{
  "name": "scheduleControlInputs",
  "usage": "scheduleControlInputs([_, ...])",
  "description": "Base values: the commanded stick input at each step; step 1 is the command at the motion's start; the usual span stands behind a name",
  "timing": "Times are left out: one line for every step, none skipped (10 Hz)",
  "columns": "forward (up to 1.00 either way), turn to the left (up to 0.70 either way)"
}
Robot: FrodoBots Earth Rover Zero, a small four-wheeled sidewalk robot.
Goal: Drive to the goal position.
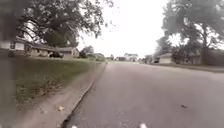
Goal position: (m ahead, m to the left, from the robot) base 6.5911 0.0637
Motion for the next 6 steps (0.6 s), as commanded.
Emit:
scheduleControlInputs([1.0, 0.0])
scheduleControlInputs([1.0, 0.0])
scheduleControlInputs([1.0, 0.0])
scheduleControlInputs([1.0, 0.0])
scheduleControlInputs([1.0, 0.0])
scheduleControlInputs([1.0, 0.0])
